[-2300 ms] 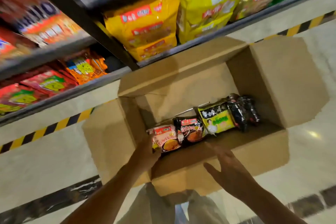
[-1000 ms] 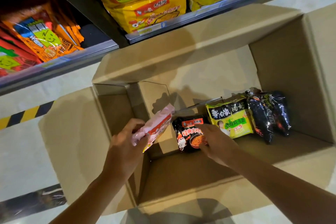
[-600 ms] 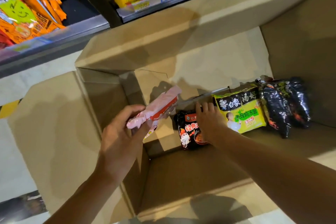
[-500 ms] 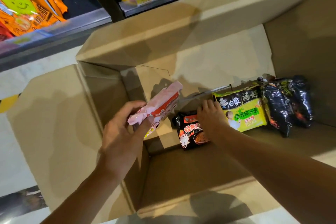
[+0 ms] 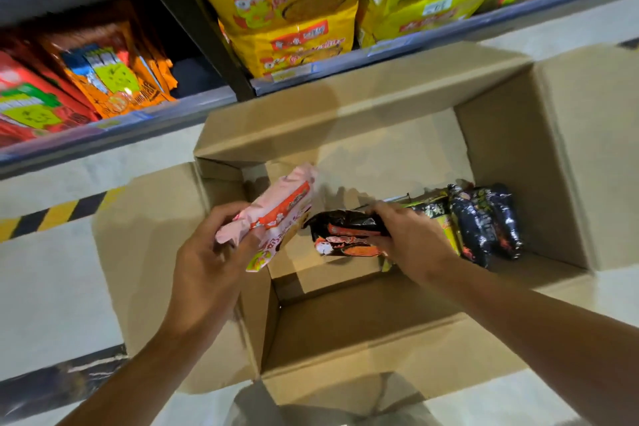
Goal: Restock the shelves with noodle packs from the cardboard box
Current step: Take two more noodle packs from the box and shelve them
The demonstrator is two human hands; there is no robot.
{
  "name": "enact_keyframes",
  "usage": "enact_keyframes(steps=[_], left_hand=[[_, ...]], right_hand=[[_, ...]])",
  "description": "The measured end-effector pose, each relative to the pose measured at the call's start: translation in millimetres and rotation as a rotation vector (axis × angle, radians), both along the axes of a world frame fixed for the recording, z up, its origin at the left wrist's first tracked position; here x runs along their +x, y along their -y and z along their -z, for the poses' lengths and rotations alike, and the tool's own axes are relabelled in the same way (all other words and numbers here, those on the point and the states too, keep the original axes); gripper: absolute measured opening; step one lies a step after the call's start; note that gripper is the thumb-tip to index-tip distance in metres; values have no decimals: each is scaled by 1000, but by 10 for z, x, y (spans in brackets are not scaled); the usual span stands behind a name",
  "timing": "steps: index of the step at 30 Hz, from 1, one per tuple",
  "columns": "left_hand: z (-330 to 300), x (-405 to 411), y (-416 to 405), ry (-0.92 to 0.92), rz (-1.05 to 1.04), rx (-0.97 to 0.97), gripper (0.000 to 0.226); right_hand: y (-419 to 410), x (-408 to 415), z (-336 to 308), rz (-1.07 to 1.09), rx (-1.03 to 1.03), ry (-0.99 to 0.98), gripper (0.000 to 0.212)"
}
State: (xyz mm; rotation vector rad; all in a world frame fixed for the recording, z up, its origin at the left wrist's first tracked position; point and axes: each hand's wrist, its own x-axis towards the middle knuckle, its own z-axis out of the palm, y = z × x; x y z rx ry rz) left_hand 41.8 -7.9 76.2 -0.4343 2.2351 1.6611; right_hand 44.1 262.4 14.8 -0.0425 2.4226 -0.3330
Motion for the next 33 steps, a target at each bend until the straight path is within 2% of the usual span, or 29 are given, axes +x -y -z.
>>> enact_keyframes(steps=[4, 8, 13, 22, 26, 33], left_hand=[[-732, -130, 53, -59, -6, -21, 20], [-1726, -314, 207, -110, -13, -102, 21], [-3140, -377, 434, -172, -57, -66, 20], [-5536, 25, 665, -273, -122, -205, 19], [-6262, 269, 785, -344, -171, -230, 21], [-7272, 600, 1008, -502, -294, -239, 21]], right_hand=[[-143, -112, -889, 144, -86, -23, 37], [-181, -182, -1997, 235, -162, -111, 44], [-117, -361, -3561, 277, -270, -234, 42], [-170, -314, -6262, 339, -394, -538, 42], [-83, -215, -6989, 332, -459, -634, 46], [396, -92, -7780, 207, -561, -719, 43]])
